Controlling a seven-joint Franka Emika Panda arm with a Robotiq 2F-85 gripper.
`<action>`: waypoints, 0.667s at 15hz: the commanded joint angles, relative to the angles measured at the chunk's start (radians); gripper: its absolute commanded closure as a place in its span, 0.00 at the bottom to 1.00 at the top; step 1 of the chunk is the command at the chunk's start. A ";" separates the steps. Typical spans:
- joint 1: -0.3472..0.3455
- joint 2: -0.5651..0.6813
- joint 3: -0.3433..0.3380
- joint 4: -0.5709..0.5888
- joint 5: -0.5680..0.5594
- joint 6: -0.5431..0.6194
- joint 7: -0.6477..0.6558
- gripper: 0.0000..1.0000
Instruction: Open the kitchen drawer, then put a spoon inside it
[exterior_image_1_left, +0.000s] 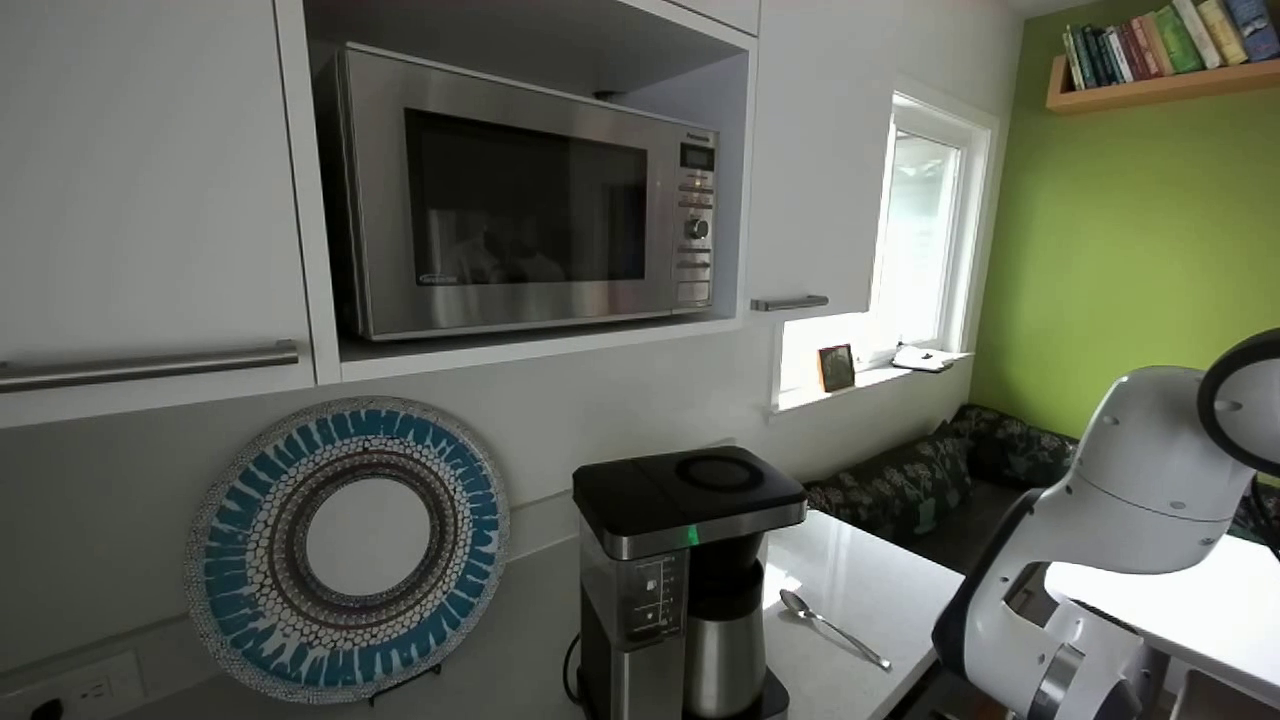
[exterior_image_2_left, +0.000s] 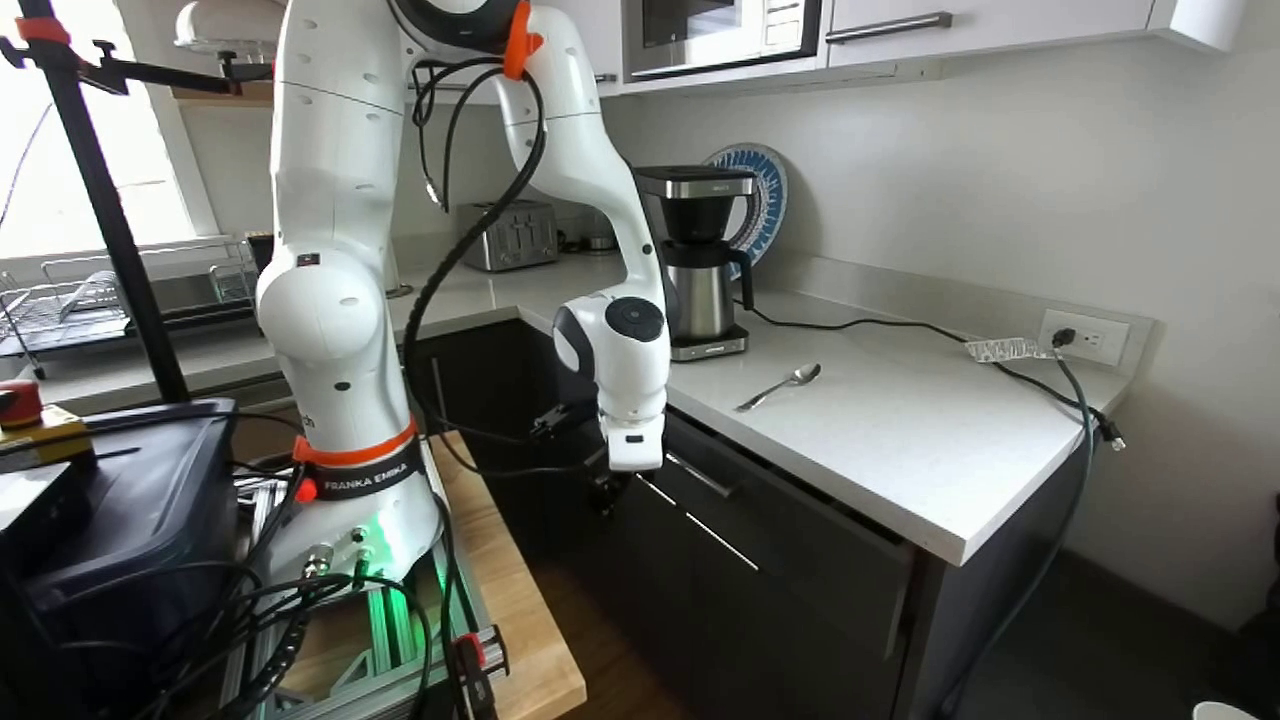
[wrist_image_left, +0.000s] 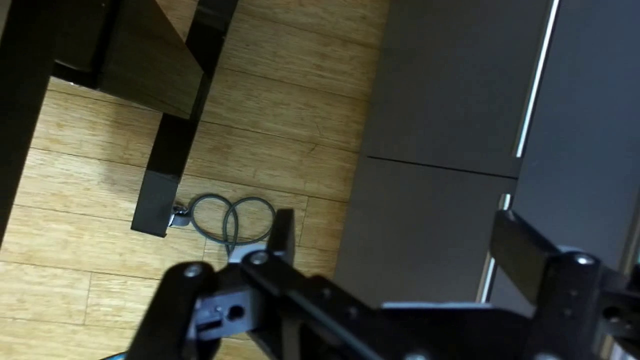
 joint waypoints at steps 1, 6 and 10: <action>0.050 -0.015 -0.069 0.000 -0.086 0.022 0.163 0.00; 0.015 -0.030 -0.046 -0.003 -0.146 0.047 0.248 0.00; 0.024 -0.066 -0.056 -0.008 -0.162 0.083 0.231 0.00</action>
